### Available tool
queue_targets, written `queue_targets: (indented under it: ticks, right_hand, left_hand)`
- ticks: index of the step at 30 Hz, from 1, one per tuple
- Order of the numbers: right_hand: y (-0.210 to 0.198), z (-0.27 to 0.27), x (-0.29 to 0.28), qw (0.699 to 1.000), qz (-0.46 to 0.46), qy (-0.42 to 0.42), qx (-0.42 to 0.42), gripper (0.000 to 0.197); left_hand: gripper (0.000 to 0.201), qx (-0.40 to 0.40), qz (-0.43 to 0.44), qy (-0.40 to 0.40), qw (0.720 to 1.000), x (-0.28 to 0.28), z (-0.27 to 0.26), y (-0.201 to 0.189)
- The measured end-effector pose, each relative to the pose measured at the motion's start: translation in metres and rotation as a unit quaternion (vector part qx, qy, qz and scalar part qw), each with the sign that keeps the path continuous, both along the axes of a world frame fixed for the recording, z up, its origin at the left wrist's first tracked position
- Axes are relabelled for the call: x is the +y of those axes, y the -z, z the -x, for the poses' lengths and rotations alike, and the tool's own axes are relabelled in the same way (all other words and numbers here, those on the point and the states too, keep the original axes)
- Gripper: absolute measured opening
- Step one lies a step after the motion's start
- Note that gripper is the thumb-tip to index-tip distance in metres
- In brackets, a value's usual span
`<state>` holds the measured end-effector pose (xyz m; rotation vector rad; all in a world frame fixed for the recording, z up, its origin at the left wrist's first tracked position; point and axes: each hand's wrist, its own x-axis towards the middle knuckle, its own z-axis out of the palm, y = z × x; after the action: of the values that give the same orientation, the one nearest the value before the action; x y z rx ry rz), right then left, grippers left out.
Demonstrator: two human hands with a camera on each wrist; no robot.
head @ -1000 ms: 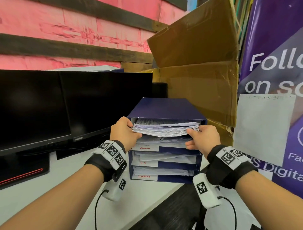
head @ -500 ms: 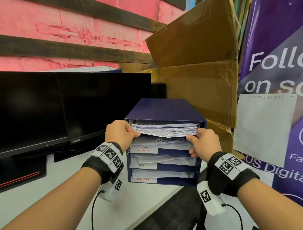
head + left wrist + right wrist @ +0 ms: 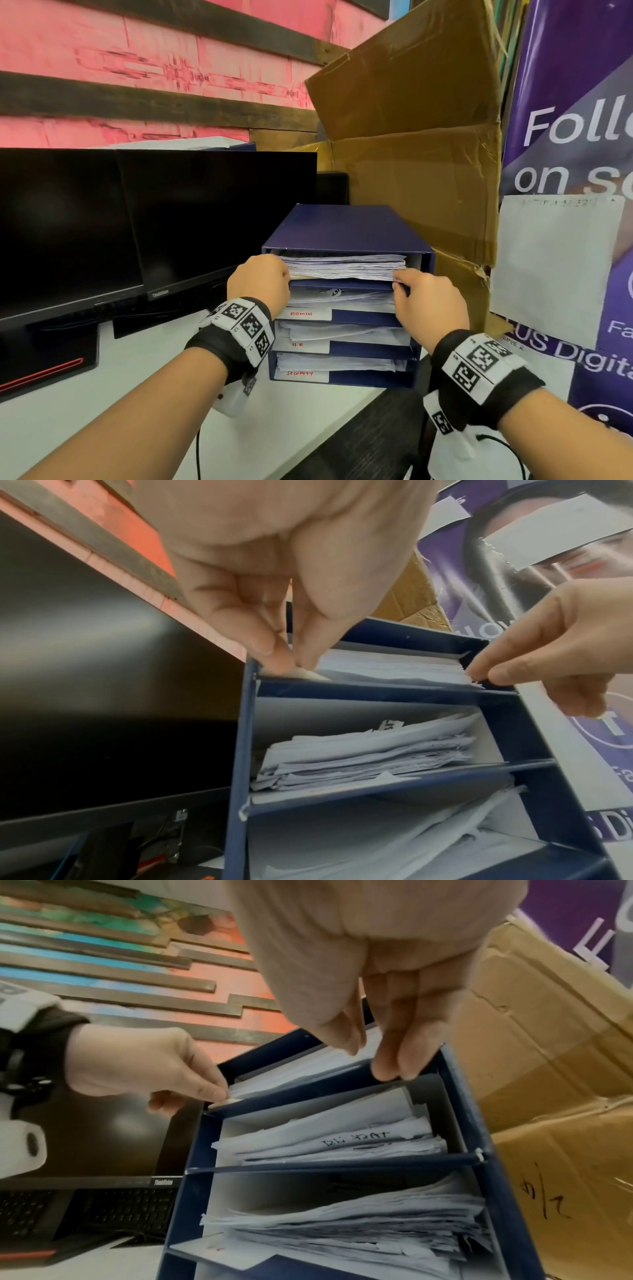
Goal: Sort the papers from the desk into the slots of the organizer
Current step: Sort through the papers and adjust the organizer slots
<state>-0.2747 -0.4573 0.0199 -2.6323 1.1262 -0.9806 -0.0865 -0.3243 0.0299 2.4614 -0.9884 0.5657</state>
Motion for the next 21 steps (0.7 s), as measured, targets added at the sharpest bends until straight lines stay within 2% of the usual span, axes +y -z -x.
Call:
queue_targets:
  ticks: [4, 8, 10, 13, 16, 17, 21]
  right_hand:
    - [0.003, 0.001, 0.003, 0.994, 0.013, -0.004, 0.107, 0.030]
    - [-0.002, -0.003, -0.007, 0.985, -0.058, -0.004, 0.162, 0.046]
    - [-0.007, -0.004, -0.006, 0.982, -0.080, 0.000, 0.171, 0.050]
    - [-0.010, -0.005, 0.008, 0.989, -0.006, 0.018, 0.147, 0.031]
    - [-0.008, -0.011, 0.030, 0.985, 0.044, -0.018, 0.163, 0.012]
    - [-0.008, -0.014, 0.032, 0.984, 0.038, -0.033, 0.172, 0.013]
    - [-0.016, -0.019, 0.022, 0.978, -0.018, -0.049, 0.202, 0.039]
  left_hand:
    - [0.026, -0.012, -0.037, 0.005, 0.999, -0.001, 0.003, 0.001]
    - [0.012, 0.014, -0.043, 0.009, 0.999, -0.001, 0.001, -0.002]
    - [0.019, 0.027, -0.039, 0.020, 0.999, 0.000, 0.000, -0.003]
    - [0.031, 0.055, -0.011, 0.036, 0.998, 0.001, -0.001, -0.001]
    - [0.036, 0.090, 0.001, 0.048, 0.995, -0.001, 0.000, 0.002]
    - [0.037, 0.093, -0.006, 0.051, 0.994, -0.001, 0.000, 0.002]
    - [0.042, 0.114, -0.028, 0.080, 0.990, -0.002, 0.005, -0.004]
